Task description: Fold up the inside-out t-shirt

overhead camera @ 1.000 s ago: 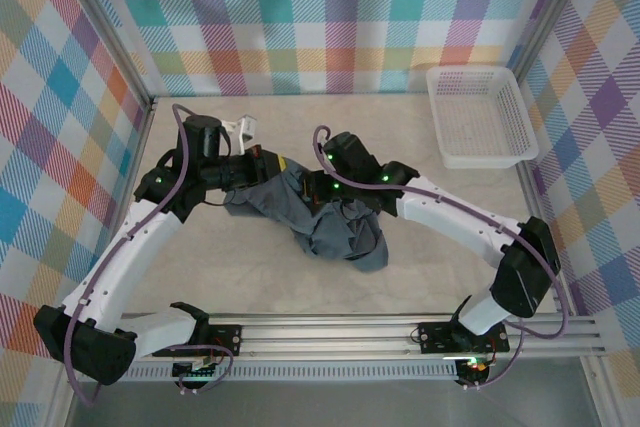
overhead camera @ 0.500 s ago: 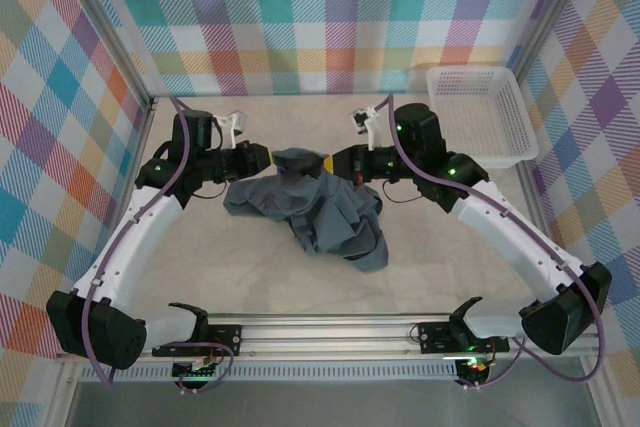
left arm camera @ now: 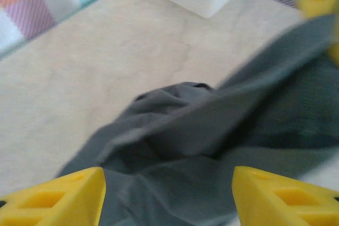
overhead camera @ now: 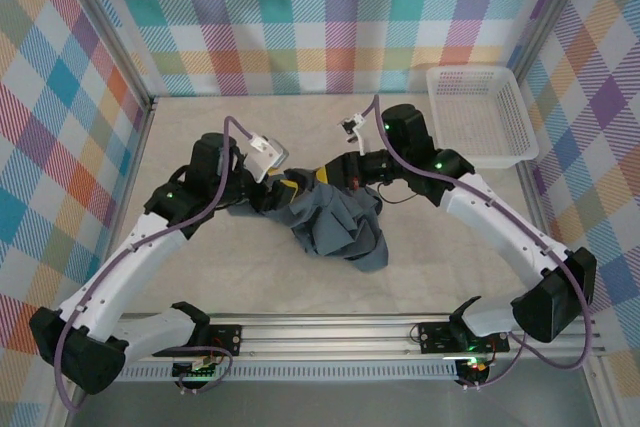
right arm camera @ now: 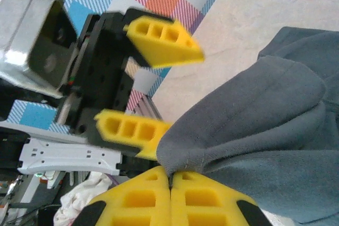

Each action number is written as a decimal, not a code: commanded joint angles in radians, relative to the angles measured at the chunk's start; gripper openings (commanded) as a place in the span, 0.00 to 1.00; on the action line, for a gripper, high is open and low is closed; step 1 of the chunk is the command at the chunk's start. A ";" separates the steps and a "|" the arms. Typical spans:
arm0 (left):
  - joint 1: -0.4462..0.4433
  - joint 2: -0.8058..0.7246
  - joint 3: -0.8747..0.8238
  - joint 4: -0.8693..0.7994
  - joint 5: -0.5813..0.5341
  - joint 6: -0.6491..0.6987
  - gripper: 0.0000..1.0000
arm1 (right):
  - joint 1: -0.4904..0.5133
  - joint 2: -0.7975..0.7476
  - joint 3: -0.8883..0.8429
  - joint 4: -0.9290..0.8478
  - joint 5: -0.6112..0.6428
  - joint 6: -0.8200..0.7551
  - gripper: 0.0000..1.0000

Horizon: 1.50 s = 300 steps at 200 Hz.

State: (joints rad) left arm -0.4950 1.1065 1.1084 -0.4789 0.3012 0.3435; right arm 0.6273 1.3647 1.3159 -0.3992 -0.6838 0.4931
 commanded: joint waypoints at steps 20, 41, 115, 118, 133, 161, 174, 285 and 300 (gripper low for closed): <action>0.002 0.123 0.038 0.175 -0.096 0.074 0.65 | -0.003 0.004 0.062 0.008 -0.126 0.009 0.00; 0.001 0.178 0.072 0.144 0.147 0.126 0.66 | -0.003 0.008 0.068 0.002 -0.132 0.004 0.00; 0.010 0.289 0.106 0.063 0.013 0.095 0.01 | -0.016 -0.011 0.075 -0.060 -0.025 -0.021 0.00; 0.013 0.291 0.108 0.061 -0.009 0.086 0.00 | -0.017 -0.013 0.075 -0.064 -0.020 -0.023 0.00; 0.035 0.287 0.110 0.070 -0.090 0.016 0.00 | -0.024 -0.020 0.072 -0.080 0.003 -0.030 0.00; 0.100 0.228 0.069 0.134 -0.078 -0.115 0.00 | -0.035 -0.037 0.048 -0.089 0.029 -0.033 0.00; 0.120 0.198 0.044 0.154 -0.039 -0.146 0.00 | -0.038 -0.045 0.034 -0.084 0.036 -0.033 0.00; 0.150 0.092 0.151 -0.030 0.175 -0.324 0.00 | 0.158 0.027 0.059 -0.205 0.612 -0.127 0.44; 0.150 0.088 0.150 -0.037 0.163 -0.326 0.00 | 0.203 0.041 0.041 -0.186 0.753 -0.133 0.62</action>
State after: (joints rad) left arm -0.3515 1.2098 1.2362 -0.4641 0.4492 0.0471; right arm 0.7719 1.3781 1.3430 -0.5934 -0.2028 0.3744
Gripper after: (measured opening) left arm 0.050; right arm 0.518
